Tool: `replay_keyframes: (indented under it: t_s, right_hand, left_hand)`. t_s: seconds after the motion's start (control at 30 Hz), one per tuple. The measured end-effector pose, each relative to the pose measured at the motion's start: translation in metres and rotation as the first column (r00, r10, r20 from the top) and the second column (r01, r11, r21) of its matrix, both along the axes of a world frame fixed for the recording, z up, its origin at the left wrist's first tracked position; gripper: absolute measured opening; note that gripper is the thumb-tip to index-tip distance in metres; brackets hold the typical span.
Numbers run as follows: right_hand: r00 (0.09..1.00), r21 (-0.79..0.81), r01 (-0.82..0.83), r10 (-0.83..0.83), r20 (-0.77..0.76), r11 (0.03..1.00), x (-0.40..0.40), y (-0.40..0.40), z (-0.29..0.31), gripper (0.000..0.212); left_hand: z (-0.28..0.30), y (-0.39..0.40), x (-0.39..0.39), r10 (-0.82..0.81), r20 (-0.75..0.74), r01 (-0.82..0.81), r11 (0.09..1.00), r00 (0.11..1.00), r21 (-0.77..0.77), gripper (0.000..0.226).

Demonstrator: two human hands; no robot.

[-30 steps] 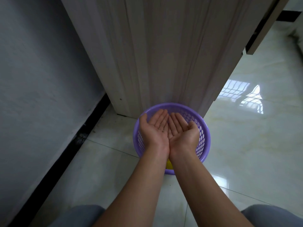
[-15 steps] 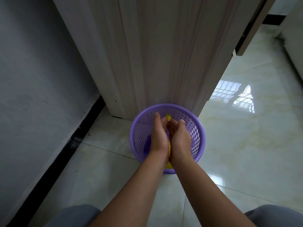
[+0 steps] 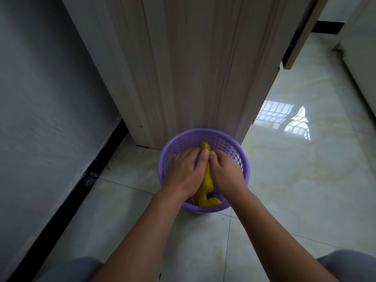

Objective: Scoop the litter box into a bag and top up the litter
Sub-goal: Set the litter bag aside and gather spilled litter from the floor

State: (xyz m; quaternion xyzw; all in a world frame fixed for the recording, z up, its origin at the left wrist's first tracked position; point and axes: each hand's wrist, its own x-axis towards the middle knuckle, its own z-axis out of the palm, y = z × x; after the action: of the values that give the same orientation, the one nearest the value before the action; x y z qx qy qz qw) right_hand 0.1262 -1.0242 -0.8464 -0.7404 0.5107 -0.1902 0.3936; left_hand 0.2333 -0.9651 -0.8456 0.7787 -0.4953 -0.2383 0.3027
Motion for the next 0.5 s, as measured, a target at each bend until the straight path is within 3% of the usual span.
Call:
replay_keyframes:
  t_s: [0.07,0.13,0.2,0.4,0.5]
  right_hand:
    - [0.972,-0.158,-0.146,0.112,-0.208,0.977,-0.004,-0.004,-0.002,0.035]
    - [0.933,-0.188,-0.224,0.155,-0.324,0.956,-0.009,-0.007,-0.003,0.033]
    - [0.909,-0.183,-0.257,0.173,-0.380,0.949,-0.013,-0.008,-0.003,0.034]
    - [0.770,-0.085,-0.384,0.268,-0.579,0.920,-0.015,-0.005,-0.006,0.058]
    - [0.764,-0.053,-0.375,0.277,-0.582,0.925,-0.014,-0.003,-0.006,0.064]
  left_hand:
    - [-0.002,0.001,0.003,-0.073,0.198,0.050,0.992,0.978,0.116,0.082]
    - [-0.002,0.002,0.007,-0.083,0.265,0.032,0.981,0.961,0.190,0.070]
    - [0.001,0.005,0.011,-0.098,0.306,0.025,0.972,0.947,0.234,0.060]
    - [0.005,0.007,0.014,-0.152,0.335,0.024,0.934,0.930,0.357,0.066]
    - [0.006,0.008,0.014,-0.169,0.336,0.031,0.924,0.926,0.381,0.068]
